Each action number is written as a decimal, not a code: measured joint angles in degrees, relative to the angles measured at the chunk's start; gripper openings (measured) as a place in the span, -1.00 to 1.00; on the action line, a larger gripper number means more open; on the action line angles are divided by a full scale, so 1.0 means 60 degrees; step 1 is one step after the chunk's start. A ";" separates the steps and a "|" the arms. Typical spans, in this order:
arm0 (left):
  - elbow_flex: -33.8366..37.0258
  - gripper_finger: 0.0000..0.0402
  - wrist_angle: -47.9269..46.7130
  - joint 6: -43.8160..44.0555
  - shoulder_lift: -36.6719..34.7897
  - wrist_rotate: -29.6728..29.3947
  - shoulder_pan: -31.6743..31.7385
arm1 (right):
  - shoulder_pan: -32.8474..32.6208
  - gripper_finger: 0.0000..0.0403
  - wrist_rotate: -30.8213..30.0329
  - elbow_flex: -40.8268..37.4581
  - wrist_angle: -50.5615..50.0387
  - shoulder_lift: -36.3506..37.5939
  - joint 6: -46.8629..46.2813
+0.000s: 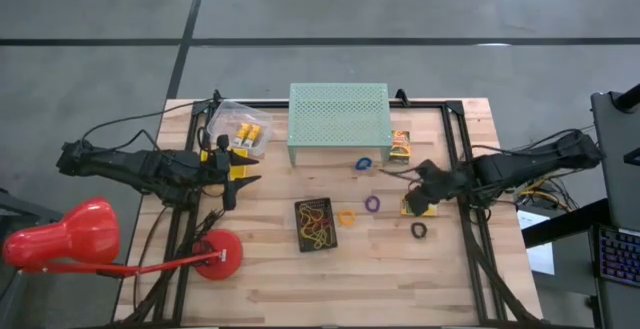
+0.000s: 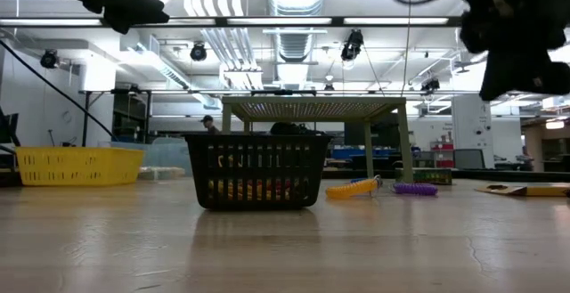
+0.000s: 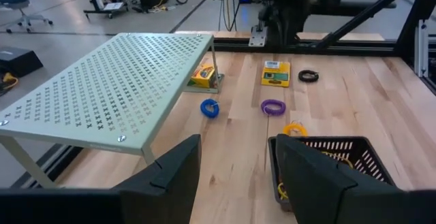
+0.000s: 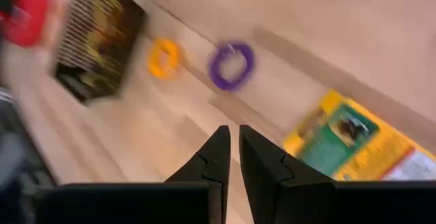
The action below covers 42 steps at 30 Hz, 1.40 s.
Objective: Pick & Place Office Desk Supplies
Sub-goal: Put the bottom big crayon box into the transparent bin
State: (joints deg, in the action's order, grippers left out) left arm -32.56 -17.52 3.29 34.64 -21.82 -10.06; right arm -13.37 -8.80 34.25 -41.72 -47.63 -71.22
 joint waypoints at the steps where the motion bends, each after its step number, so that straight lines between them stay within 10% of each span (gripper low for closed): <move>1: 0.0000 -0.04 -0.0014 0.0003 0.0003 0.0000 -0.0001 | 0.0004 -0.85 0.0015 -0.0010 -0.0010 -0.0217 0.0000; 12: 0.0000 -0.04 -0.0022 0.0003 0.0000 0.0000 0.0001 | 0.0000 -0.85 0.1260 -0.0017 -0.0728 -0.2005 -0.0933; 42: 0.0000 -0.04 -0.0029 0.0928 -0.0001 0.0000 0.0000 | 0.0004 -0.85 -0.0243 -0.0112 -0.2474 -0.4740 -0.2208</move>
State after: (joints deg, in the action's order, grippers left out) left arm -32.56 -17.70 8.87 34.63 -21.82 -10.06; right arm -13.34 -10.26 33.58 -56.57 -76.07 -84.47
